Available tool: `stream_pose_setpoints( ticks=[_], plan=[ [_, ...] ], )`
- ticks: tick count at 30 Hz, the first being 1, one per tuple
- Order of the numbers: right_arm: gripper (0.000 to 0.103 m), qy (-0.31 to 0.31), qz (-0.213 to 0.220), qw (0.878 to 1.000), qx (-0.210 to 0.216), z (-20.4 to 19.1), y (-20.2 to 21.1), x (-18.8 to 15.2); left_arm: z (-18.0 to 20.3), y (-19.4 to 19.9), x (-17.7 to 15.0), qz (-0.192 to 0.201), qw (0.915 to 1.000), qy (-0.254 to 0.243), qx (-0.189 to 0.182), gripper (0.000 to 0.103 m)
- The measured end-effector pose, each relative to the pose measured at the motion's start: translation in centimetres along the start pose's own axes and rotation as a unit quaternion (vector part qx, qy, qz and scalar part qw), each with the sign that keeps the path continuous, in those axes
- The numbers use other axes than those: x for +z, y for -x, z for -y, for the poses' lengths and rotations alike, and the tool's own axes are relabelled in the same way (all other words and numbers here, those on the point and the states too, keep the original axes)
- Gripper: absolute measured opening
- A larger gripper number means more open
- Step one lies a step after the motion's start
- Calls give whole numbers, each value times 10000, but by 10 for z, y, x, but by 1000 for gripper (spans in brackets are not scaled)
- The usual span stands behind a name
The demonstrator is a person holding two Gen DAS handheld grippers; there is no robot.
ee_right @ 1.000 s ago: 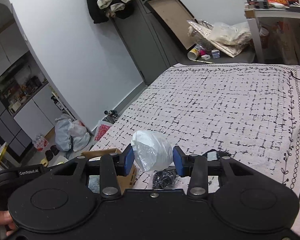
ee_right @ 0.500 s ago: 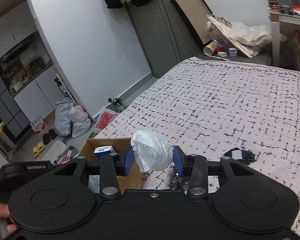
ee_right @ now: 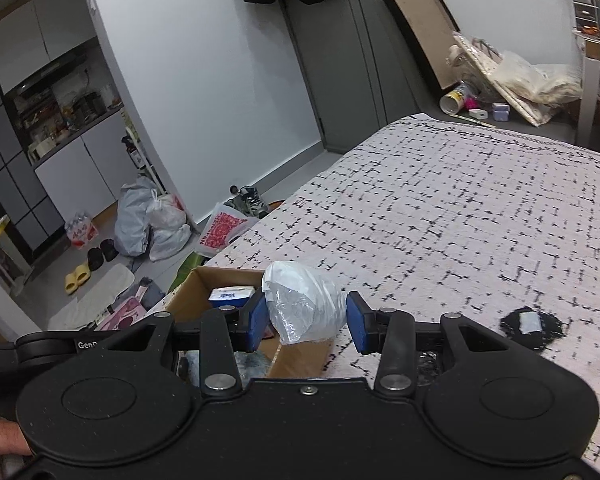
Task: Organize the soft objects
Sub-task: 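Carry the burger plush with the left gripper while the right gripper carries the white bag to the box, then open the right gripper to drop the white bag while the left gripper releases the burger plush into the box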
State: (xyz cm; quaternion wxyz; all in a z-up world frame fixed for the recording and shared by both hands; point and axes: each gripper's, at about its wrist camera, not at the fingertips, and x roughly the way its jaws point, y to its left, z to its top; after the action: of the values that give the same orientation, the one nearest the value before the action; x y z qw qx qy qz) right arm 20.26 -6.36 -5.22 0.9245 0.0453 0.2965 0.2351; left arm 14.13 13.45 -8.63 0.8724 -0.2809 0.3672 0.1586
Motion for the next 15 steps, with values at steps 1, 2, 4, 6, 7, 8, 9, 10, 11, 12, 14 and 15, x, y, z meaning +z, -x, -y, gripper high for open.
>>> stream_pose_setpoints(
  ticks=[1,2,4,6,7,8,9,10,11,12,14,15],
  plan=[
    [41,20,2,10000,16,-3,-3,0,-1,-1,0,4,10000,-17,-32,22],
    [41,40,0,10000,30,-6,-5,-1,-1,-1,0,12,10000,-26,-60,22],
    [41,83,-26,9999,52,-11,-11,-2,-3,-3,0,19,9999,-37,-103,22],
    [41,142,-53,9998,86,-18,-16,-4,-6,-6,0,0,9999,-30,-135,22],
    [41,180,-74,9998,93,-21,-19,-5,-7,-8,0,-14,9999,-20,-154,22],
    [41,201,-90,9997,103,-23,-21,-5,-8,-9,1,-29,9998,4,-173,23],
    [41,215,-103,9996,121,-25,-24,-6,-10,-10,1,-43,9998,38,-191,24],
    [41,218,-110,9996,133,-27,-25,-6,-11,-11,2,-56,9998,75,-200,25],
    [41,219,-119,9996,149,-29,-27,-7,-12,-12,2,-73,9997,105,-198,26],
    [41,217,-116,9996,155,-30,-29,-7,-14,-13,2,-101,9997,138,-198,27],
    [42,214,-51,9996,184,-32,-32,-8,-17,-16,2,-155,9995,203,-200,28],
    [42,212,-37,9995,220,-33,-33,-8,-19,-16,3,-159,9994,221,-199,28]
  ],
)
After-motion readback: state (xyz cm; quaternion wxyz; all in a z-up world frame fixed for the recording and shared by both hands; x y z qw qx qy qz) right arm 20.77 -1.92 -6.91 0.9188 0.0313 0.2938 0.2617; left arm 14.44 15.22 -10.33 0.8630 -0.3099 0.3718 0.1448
